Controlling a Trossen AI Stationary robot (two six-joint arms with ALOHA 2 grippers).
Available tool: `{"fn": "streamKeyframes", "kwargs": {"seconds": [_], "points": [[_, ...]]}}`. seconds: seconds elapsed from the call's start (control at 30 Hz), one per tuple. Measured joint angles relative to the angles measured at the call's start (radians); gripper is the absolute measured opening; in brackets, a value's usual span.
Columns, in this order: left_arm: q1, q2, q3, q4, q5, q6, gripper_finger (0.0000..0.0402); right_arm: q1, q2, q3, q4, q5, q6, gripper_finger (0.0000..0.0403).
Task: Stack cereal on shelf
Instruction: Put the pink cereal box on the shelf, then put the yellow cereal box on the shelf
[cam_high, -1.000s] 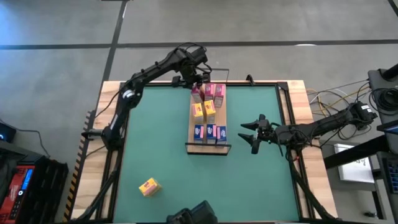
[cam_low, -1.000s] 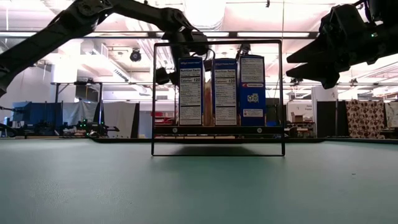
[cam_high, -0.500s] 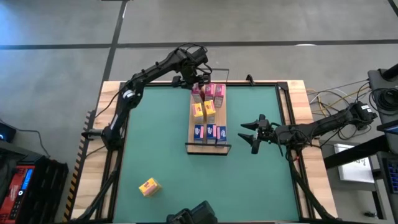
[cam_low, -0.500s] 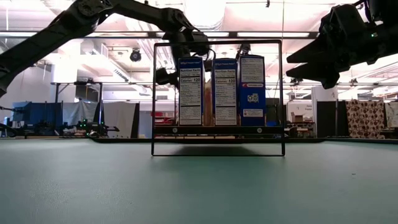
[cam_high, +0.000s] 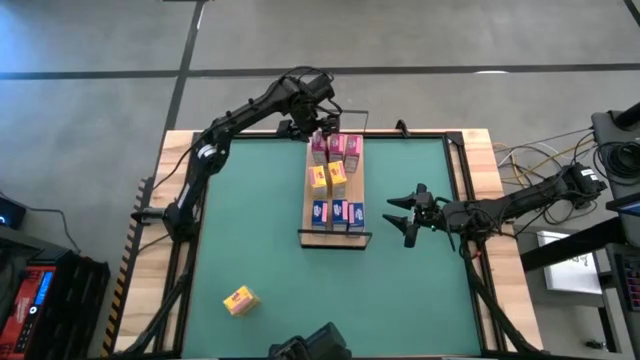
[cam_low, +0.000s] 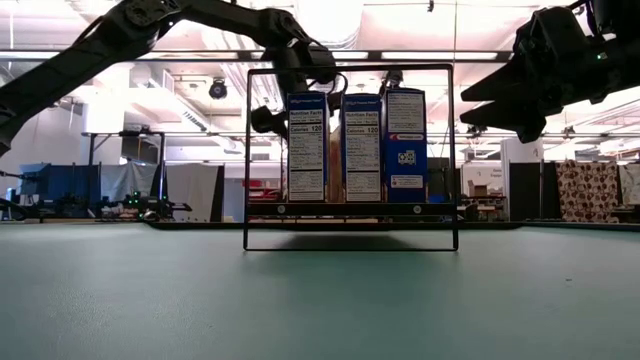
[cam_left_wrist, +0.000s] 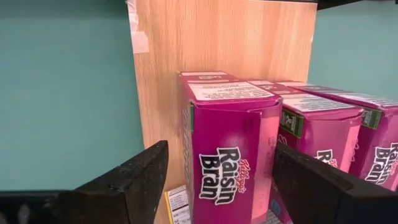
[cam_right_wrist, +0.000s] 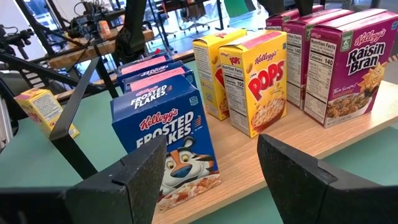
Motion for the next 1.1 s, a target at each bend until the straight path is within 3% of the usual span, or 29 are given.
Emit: {"fn": "streamKeyframes", "kwargs": {"seconds": [0.73, 1.1], "points": [[0.0, -0.071, 0.001, 0.011, 0.018, 0.0, 0.0259, 0.0, 0.0, 0.0, 0.0, 0.0, 0.0, 0.024], [0.008, -0.14, -0.003, -0.209, -0.068, -0.029, 0.025, 0.0, 0.0, 0.0, 0.0, 0.0, 0.0, 0.024]]}}
